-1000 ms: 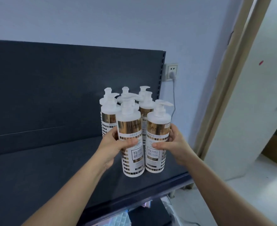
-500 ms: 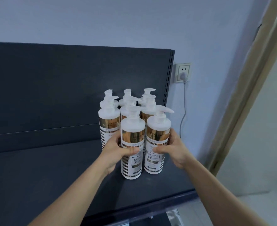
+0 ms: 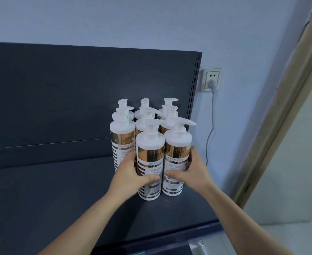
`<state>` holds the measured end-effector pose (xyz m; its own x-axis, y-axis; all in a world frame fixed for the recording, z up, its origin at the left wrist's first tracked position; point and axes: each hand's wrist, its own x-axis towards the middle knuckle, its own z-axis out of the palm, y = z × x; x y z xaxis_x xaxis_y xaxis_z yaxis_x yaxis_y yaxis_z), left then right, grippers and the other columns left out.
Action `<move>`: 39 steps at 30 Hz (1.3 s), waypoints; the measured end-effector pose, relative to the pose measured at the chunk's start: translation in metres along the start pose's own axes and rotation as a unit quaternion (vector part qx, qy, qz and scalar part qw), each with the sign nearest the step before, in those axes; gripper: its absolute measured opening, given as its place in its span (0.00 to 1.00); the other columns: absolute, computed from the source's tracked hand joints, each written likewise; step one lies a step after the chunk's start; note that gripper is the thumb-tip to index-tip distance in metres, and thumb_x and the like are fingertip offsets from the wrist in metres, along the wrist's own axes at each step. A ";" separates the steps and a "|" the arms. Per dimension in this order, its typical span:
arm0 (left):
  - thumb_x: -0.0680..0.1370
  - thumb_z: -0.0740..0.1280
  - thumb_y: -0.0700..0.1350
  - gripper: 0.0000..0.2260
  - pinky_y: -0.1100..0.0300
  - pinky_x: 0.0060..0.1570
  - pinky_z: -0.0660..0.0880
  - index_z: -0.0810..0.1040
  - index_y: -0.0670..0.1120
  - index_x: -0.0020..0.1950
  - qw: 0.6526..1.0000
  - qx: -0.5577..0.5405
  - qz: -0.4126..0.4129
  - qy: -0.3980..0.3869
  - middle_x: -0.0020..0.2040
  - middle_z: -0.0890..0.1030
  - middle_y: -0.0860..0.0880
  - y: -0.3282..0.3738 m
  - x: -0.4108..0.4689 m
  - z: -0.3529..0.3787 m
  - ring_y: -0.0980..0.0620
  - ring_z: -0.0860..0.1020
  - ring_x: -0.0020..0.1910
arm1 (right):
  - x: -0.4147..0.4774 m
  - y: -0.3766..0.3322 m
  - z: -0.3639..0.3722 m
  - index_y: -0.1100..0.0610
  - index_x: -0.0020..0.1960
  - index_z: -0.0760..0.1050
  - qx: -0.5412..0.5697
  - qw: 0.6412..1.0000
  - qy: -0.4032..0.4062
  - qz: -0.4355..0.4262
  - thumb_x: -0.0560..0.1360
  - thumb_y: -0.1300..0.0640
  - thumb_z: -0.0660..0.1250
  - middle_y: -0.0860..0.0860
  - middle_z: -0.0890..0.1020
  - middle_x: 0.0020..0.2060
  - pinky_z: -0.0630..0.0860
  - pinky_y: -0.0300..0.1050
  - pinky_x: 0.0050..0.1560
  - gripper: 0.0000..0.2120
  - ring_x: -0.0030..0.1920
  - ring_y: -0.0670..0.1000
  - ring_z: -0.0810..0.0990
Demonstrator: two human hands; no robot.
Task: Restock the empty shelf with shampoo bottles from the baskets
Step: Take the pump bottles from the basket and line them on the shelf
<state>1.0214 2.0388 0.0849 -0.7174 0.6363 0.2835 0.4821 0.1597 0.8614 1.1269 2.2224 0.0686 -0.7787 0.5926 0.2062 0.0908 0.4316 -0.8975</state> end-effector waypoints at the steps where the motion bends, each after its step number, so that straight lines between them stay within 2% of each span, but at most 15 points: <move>1: 0.63 0.81 0.48 0.27 0.69 0.49 0.72 0.71 0.66 0.53 1.000 0.003 0.004 0.004 0.51 0.76 0.75 0.000 0.001 0.001 0.73 0.75 0.51 | 0.001 0.000 0.000 0.46 0.56 0.69 -0.006 1.000 0.004 0.001 0.59 0.56 0.84 0.41 0.81 0.49 0.78 0.39 0.49 0.33 0.50 0.39 0.81; 6: 0.65 0.80 0.47 0.25 0.68 0.49 0.72 0.71 0.67 0.51 1.000 0.011 0.013 0.008 0.48 0.79 0.72 0.000 0.007 0.002 0.73 0.76 0.51 | 0.006 -0.003 0.001 0.48 0.58 0.69 -0.019 1.000 0.005 -0.002 0.62 0.57 0.83 0.40 0.80 0.51 0.75 0.31 0.44 0.31 0.49 0.36 0.79; 10: 0.66 0.79 0.46 0.26 0.68 0.51 0.72 0.71 0.68 0.52 1.000 0.015 0.026 0.010 0.51 0.78 0.69 -0.004 0.007 0.004 0.71 0.76 0.53 | 0.009 -0.001 0.001 0.47 0.58 0.69 -0.027 1.000 0.008 -0.002 0.62 0.56 0.83 0.40 0.79 0.53 0.75 0.35 0.50 0.31 0.53 0.38 0.78; 14: 0.67 0.78 0.46 0.25 0.68 0.51 0.72 0.71 0.68 0.53 0.999 0.012 0.035 0.015 0.52 0.77 0.70 -0.006 0.005 0.006 0.73 0.75 0.53 | 0.006 0.000 0.002 0.47 0.59 0.68 -0.035 0.999 0.002 0.008 0.63 0.56 0.82 0.38 0.79 0.51 0.75 0.33 0.49 0.31 0.51 0.36 0.78; 16: 0.67 0.78 0.47 0.25 0.67 0.53 0.72 0.70 0.68 0.54 0.999 0.024 0.041 0.012 0.53 0.77 0.69 -0.008 0.006 0.006 0.72 0.74 0.54 | 0.004 -0.003 0.002 0.47 0.61 0.68 -0.038 0.999 0.002 0.016 0.64 0.56 0.81 0.37 0.79 0.52 0.76 0.37 0.51 0.32 0.52 0.37 0.78; 19: 0.68 0.77 0.49 0.29 0.57 0.62 0.73 0.69 0.62 0.65 0.997 0.060 0.048 -0.005 0.63 0.74 0.64 -0.011 0.005 0.004 0.62 0.74 0.62 | -0.003 -0.007 0.003 0.48 0.68 0.66 -0.077 0.997 0.007 0.029 0.64 0.51 0.81 0.40 0.79 0.59 0.77 0.49 0.60 0.38 0.59 0.45 0.78; 22: 0.69 0.76 0.50 0.36 0.56 0.67 0.66 0.63 0.54 0.74 0.990 0.123 0.046 -0.044 0.72 0.67 0.57 -0.015 0.002 -0.002 0.56 0.66 0.71 | -0.017 -0.014 0.003 0.51 0.70 0.65 -0.145 0.988 0.025 0.043 0.66 0.50 0.80 0.45 0.78 0.61 0.74 0.50 0.62 0.38 0.62 0.49 0.77; 25: 0.71 0.75 0.52 0.38 0.53 0.70 0.65 0.60 0.50 0.76 0.976 0.198 0.033 -0.087 0.75 0.64 0.52 -0.020 -0.002 -0.010 0.51 0.65 0.72 | -0.037 -0.025 0.005 0.55 0.76 0.58 -0.239 0.967 0.036 0.077 0.70 0.46 0.76 0.51 0.73 0.68 0.70 0.49 0.66 0.42 0.69 0.52 0.71; 28: 0.75 0.70 0.49 0.30 0.54 0.68 0.66 0.62 0.45 0.74 0.954 0.261 0.033 -0.144 0.74 0.65 0.47 -0.026 -0.012 -0.018 0.47 0.66 0.71 | -0.064 -0.031 0.009 0.57 0.79 0.52 -0.304 0.942 0.059 0.126 0.73 0.43 0.72 0.53 0.68 0.73 0.67 0.51 0.70 0.45 0.73 0.53 0.67; 30: 0.76 0.69 0.48 0.26 0.57 0.65 0.67 0.65 0.44 0.71 0.944 0.275 0.052 -0.174 0.71 0.68 0.47 -0.029 -0.021 -0.023 0.48 0.68 0.69 | -0.088 -0.036 0.013 0.57 0.78 0.55 -0.330 0.929 0.079 0.151 0.74 0.43 0.70 0.54 0.69 0.72 0.68 0.51 0.68 0.41 0.71 0.55 0.68; 33: 0.76 0.68 0.51 0.26 0.55 0.67 0.66 0.65 0.43 0.71 0.924 0.303 0.101 -0.211 0.70 0.67 0.47 -0.031 -0.039 -0.029 0.48 0.65 0.69 | -0.131 -0.044 0.022 0.56 0.76 0.60 -0.361 0.909 0.110 0.180 0.75 0.45 0.70 0.55 0.71 0.68 0.69 0.50 0.65 0.35 0.68 0.56 0.70; 39: 0.77 0.66 0.52 0.25 0.55 0.71 0.58 0.66 0.43 0.70 0.869 0.327 0.268 -0.255 0.71 0.67 0.46 -0.016 -0.094 -0.023 0.46 0.59 0.74 | -0.237 -0.050 0.040 0.54 0.76 0.61 -0.397 0.866 0.156 0.260 0.76 0.47 0.68 0.53 0.70 0.69 0.70 0.49 0.65 0.32 0.68 0.56 0.70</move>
<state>1.0694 1.9591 0.0543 -0.0655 0.9772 0.2018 0.9811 0.0261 0.1917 1.2823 2.0331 0.0489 -0.3100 0.9487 0.0617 0.8734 0.3098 -0.3758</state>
